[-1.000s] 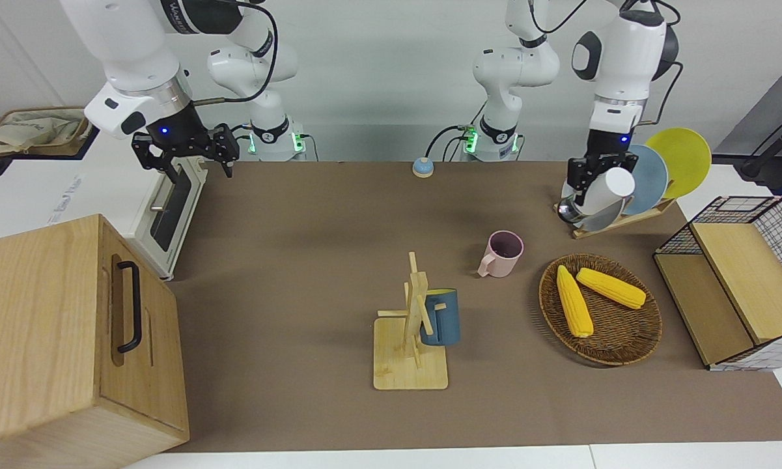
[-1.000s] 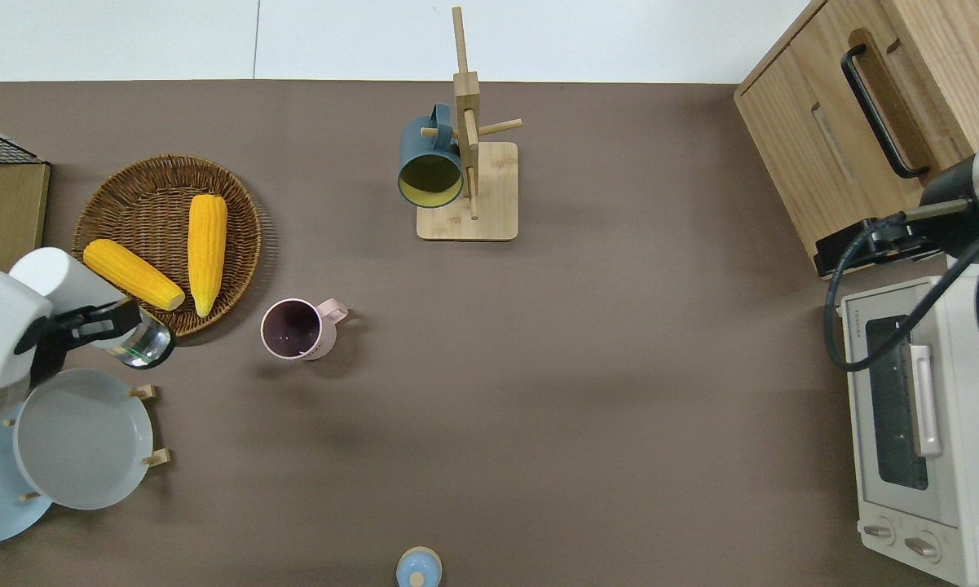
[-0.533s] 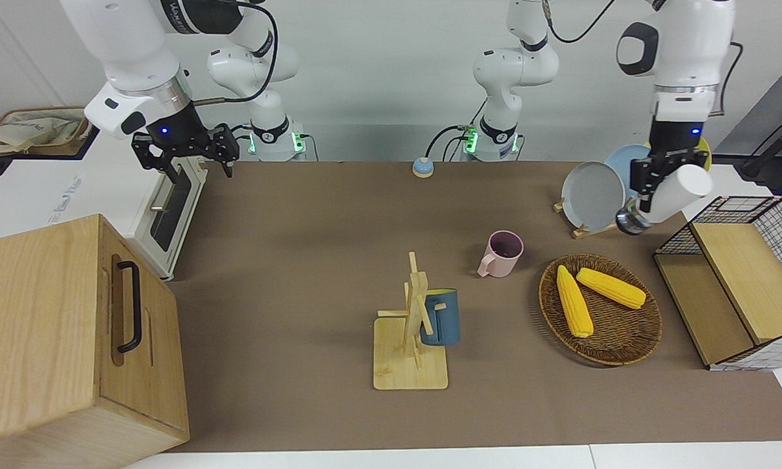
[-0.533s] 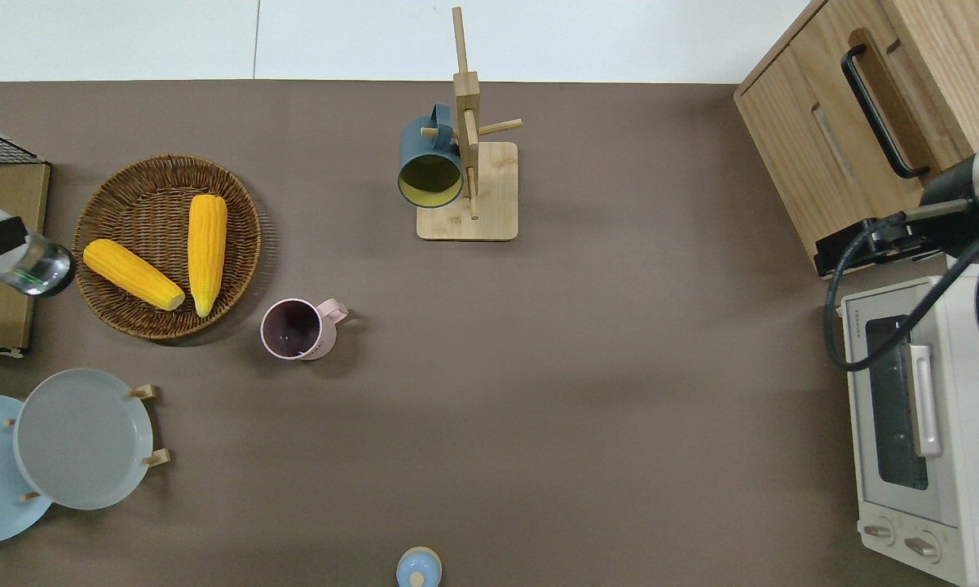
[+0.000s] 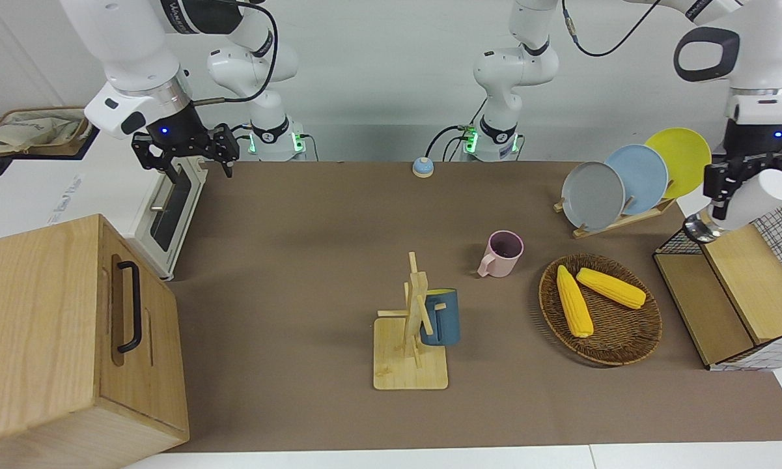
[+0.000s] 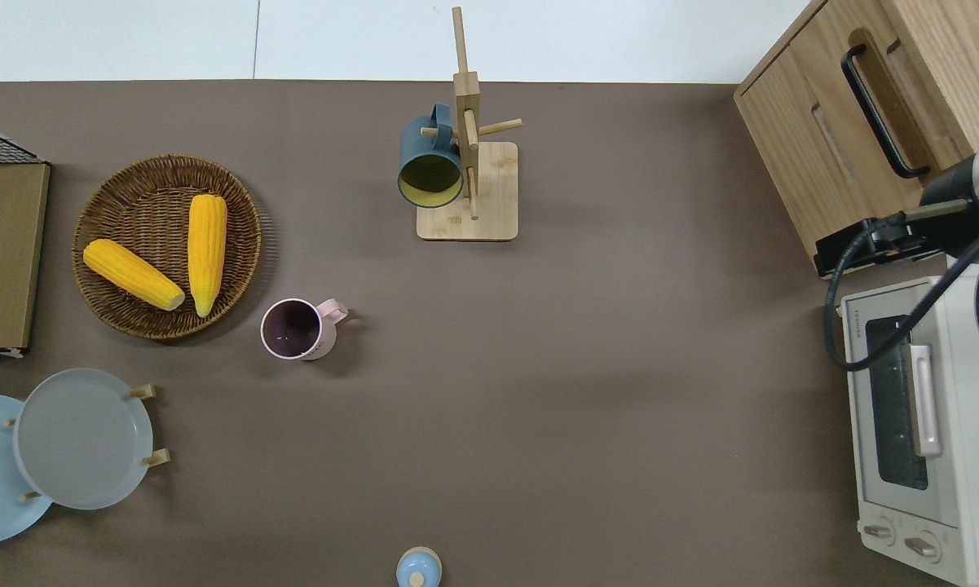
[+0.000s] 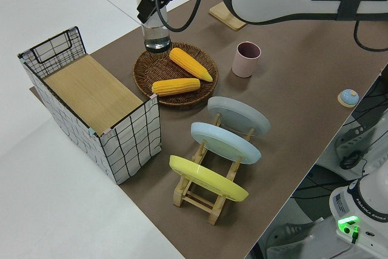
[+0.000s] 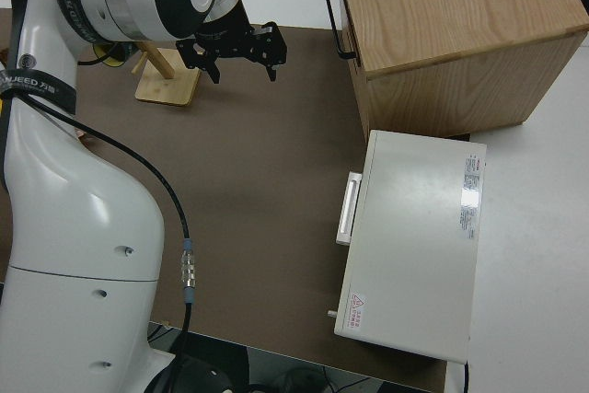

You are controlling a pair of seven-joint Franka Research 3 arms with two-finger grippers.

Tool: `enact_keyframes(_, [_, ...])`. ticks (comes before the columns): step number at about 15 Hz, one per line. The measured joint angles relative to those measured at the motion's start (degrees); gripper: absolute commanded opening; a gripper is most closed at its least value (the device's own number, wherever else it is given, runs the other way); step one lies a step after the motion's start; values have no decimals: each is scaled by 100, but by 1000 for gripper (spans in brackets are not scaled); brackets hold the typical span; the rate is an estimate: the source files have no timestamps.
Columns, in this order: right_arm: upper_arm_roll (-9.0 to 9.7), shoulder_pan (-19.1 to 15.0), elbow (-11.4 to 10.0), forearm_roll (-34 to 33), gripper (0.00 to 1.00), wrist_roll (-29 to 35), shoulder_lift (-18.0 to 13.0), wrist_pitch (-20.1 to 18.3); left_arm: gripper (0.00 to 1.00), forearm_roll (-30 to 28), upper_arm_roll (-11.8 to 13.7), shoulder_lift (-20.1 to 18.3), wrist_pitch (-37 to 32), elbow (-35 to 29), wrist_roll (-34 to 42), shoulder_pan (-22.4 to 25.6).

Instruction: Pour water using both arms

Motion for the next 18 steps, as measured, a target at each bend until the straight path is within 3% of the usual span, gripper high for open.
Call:
enact_keyframes(5, [0,0,0,0,990,0,0,0,0,-1155,574,599,5,530,1539,144])
enact_keyframes(14, [0,0,0,0,990,0,0,0,0,-3117,603,1117,245,591,4115,969])
enact_keyframes(18, [0,0,0,0,990,0,0,0,0,-3614,569,1336,522,588,4571,1013])
